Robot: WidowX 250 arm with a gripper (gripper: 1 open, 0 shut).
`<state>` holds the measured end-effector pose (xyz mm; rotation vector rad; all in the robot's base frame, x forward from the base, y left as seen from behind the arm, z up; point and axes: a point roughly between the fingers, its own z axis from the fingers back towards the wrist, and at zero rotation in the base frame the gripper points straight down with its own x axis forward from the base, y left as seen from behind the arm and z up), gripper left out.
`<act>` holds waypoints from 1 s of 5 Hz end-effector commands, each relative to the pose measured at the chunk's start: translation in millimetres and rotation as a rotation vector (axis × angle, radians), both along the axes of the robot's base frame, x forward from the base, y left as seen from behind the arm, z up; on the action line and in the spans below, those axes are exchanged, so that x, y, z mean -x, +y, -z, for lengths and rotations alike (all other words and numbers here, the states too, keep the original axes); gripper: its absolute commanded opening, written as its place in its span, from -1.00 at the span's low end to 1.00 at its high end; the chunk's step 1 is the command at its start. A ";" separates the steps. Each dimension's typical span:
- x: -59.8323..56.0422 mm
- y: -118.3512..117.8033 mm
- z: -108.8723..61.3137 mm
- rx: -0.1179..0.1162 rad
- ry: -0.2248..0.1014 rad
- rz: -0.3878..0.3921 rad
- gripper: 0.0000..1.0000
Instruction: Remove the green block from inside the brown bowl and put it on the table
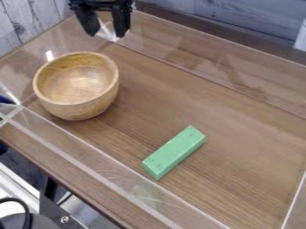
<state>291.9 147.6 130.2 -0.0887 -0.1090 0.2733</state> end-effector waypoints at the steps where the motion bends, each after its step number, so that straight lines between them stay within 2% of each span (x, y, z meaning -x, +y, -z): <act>1: -6.3 -9.4 -22.8 -0.026 -0.061 0.033 1.00; 3: -17.7 -3.7 -4.7 -0.038 -0.040 0.000 1.00; 5: -32.4 14.4 10.7 -0.050 -0.039 -0.092 1.00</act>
